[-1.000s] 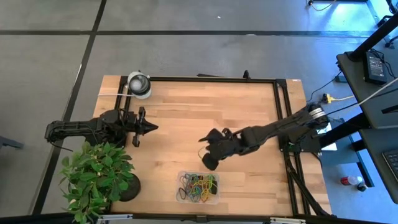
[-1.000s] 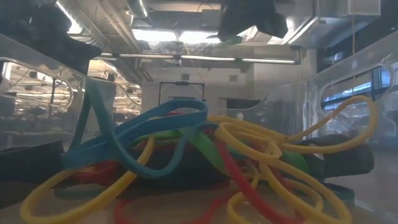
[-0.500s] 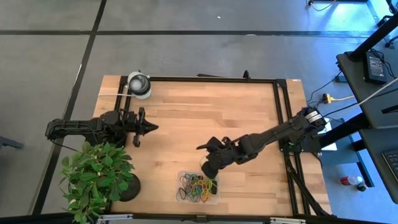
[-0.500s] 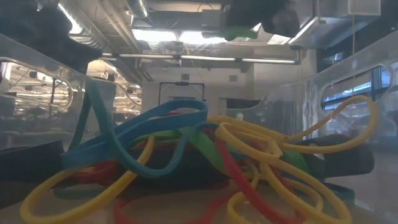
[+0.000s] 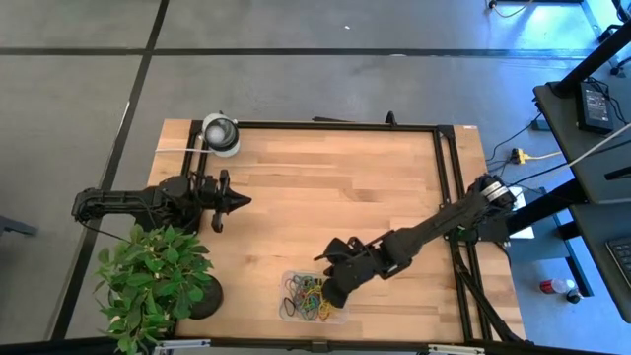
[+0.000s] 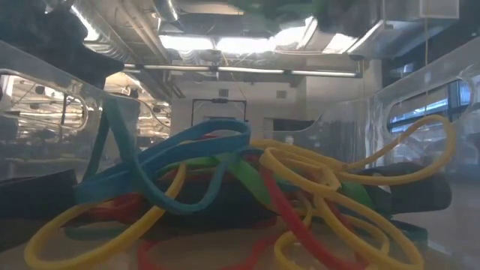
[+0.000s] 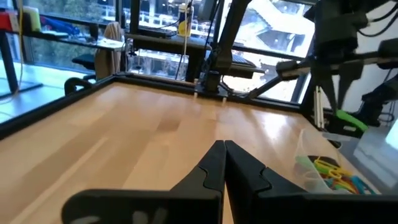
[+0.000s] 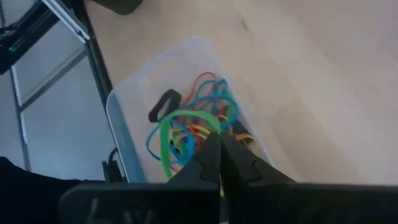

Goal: Pick and place rubber bands into bin
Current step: Put the green rubber band into the transparent bin

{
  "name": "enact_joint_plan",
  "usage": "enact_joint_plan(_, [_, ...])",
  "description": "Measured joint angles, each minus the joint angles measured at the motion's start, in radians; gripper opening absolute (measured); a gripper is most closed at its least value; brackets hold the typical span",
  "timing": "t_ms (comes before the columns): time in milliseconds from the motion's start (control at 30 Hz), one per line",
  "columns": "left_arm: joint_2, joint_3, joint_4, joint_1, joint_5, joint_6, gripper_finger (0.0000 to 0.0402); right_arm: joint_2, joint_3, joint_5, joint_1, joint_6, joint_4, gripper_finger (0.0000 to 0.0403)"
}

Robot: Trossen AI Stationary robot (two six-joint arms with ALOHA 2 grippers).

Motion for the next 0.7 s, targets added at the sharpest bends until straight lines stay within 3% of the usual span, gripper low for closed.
enact_joint_plan(233, [0.000, 0.000, 0.000, 0.000, 0.000, 0.024, 0.0003, 0.124, 0.022, -0.050, 0.000, 0.004, 0.134, 0.0000])
enact_joint_plan(567, [0.000, 0.000, 0.001, 0.000, 0.001, 0.024, 0.0004, 0.343, 0.332, -0.102, -0.005, -0.158, -0.146, 0.0000])
enact_joint_plan(700, [0.000, 0.000, 0.002, 0.000, 0.000, 0.024, 0.0004, 0.416, 0.423, -0.109, -0.013, -0.252, -0.146, 0.0000])
